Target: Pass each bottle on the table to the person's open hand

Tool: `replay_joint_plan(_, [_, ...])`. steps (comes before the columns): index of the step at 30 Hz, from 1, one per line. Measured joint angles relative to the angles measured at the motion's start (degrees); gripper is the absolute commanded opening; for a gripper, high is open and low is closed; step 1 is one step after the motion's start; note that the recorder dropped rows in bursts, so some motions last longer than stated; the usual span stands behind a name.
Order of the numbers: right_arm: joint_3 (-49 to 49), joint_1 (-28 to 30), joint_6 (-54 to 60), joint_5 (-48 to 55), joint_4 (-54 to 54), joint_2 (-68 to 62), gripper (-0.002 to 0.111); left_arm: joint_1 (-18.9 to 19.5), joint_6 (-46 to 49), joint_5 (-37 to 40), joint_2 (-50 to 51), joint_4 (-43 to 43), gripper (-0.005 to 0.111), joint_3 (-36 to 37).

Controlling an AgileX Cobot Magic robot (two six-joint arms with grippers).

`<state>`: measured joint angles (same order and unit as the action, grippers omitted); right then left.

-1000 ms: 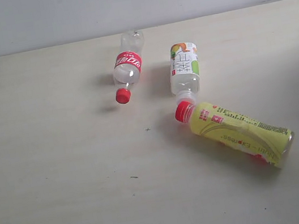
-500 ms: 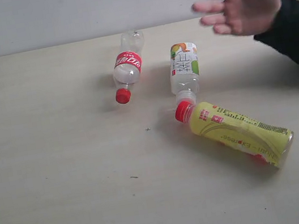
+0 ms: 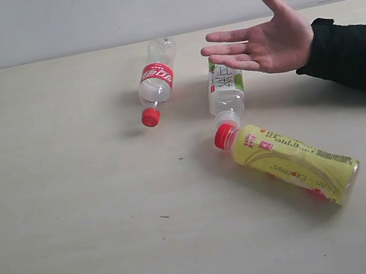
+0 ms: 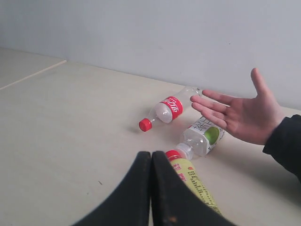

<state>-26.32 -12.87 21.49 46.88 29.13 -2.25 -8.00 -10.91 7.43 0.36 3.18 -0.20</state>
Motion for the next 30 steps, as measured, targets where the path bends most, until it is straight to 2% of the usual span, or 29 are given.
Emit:
replay_joint_plan(19, [0.00,0.00,0.00,0.00,0.00,0.00,0.000,0.00,0.00,0.00,0.00,0.00,0.000,0.00])
replay_joint_plan(22, [0.00,0.00,0.00,0.00,0.00,-0.23,0.003,0.00,0.00,0.00,0.00,0.00,0.000,0.00])
replay_joint_plan(30, [-3.39,0.00,-0.46,-1.90,-1.57,-13.65,0.013,0.00,0.00,0.00,0.00,0.00,0.000,0.00])
